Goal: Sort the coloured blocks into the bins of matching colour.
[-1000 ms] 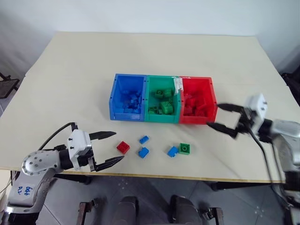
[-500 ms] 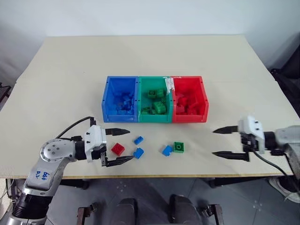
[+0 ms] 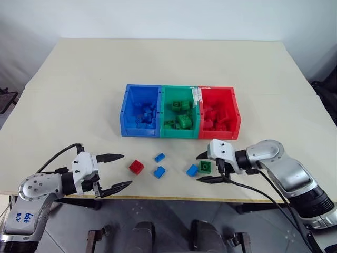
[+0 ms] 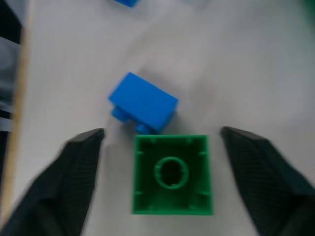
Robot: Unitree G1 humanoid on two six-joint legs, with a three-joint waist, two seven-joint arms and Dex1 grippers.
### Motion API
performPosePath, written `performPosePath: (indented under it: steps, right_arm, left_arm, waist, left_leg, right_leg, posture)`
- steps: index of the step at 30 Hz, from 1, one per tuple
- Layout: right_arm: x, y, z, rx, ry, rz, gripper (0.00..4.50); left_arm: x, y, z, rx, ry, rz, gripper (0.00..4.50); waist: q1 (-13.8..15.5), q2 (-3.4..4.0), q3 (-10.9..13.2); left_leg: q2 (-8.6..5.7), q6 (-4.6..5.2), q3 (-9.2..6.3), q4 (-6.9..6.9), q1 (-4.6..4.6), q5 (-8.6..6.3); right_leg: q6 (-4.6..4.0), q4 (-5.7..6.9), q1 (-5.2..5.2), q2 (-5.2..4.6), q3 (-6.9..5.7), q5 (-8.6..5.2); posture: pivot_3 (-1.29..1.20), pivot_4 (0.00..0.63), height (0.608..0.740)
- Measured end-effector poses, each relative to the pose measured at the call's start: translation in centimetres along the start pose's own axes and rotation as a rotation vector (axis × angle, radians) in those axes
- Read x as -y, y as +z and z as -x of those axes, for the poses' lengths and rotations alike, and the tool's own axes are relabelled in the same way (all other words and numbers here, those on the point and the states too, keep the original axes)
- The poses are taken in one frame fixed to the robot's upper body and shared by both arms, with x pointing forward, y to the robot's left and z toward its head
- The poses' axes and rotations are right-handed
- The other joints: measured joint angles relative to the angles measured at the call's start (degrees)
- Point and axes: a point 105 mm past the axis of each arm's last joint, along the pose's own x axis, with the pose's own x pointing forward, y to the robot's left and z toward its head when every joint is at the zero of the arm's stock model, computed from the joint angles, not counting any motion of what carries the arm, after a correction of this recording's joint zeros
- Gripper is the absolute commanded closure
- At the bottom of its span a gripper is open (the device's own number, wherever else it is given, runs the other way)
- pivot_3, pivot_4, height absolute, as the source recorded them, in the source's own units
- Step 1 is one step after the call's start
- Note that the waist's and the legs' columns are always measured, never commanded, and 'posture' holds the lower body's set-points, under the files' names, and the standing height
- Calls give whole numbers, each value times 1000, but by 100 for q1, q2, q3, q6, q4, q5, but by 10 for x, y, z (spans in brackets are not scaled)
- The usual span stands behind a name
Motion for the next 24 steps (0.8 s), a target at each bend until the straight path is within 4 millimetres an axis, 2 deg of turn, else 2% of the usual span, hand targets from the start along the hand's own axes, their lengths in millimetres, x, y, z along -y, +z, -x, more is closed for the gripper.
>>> performPosePath:
  steps: [3,4,8,11,13,15,16,18,21,24]
  right_arm:
    - [3,-2,6,-43,-3,55,2814]
    - [4,-5,10,-63,1,71,3053]
    - [12,-11,21,-105,-2,91,3032]
    - [15,-9,23,-70,-11,55,3032]
    - [18,9,19,45,-15,5,3032]
    - [27,40,16,200,-41,-24,3032]
    - [38,61,15,289,-91,-24,3032]
    - [57,88,16,381,-179,-18,3032]
    - [81,107,15,441,-274,-50,3032]
    - [100,114,5,454,-336,-86,3032]
  left_arm:
    - [6,3,-1,13,-19,1,0]
    - [8,3,-1,15,-23,5,0]
    - [9,5,-1,21,-22,1,0]
    - [8,4,-1,28,-6,5,0]
    - [5,5,1,40,23,10,0]
    - [0,8,5,57,72,14,0]
    - [-4,9,9,65,113,16,0]
    - [-8,10,17,75,168,22,0]
    - [-9,5,29,60,237,45,0]
    - [-6,-2,37,37,272,73,0]
  waist:
    - [-2,1,0]
    - [1,0,0]
    - [-1,0,0]
    - [-5,0,0]
    - [-42,0,1]
    - [-117,0,1]
    - [-153,1,1]
    - [-161,1,1]
    - [-142,1,1]
    - [-140,1,1]
  left_leg:
    - [0,2,3,-2,0,-1]
    - [0,4,3,-1,0,-2]
    - [1,5,5,0,1,-3]
    - [1,6,7,-2,1,-4]
    - [7,4,12,-2,1,-4]
    - [11,1,13,-4,5,-3]
    - [11,-1,14,-5,7,-3]
    - [12,-4,15,-7,8,-4]
    - [10,1,16,-6,6,-12]
    - [8,10,26,-4,4,-22]
  right_leg:
    - [0,-2,-1,0,0,0]
    - [0,-3,0,0,0,0]
    - [0,-3,1,1,0,0]
    - [0,-5,0,1,1,0]
    - [0,-5,-2,3,1,0]
    - [0,-2,-2,4,1,0]
    - [0,0,-2,5,1,0]
    - [-1,2,-5,5,3,0]
    - [-1,-1,-8,5,4,-1]
    - [-1,-2,-13,4,8,0]
  posture:
    - [0,150,740]
    - [0,150,740]
    - [0,150,740]
    - [0,150,740]
    - [0,150,740]
    - [0,150,740]
    - [0,150,740]
    - [0,150,740]
    - [0,150,740]
    - [0,150,740]
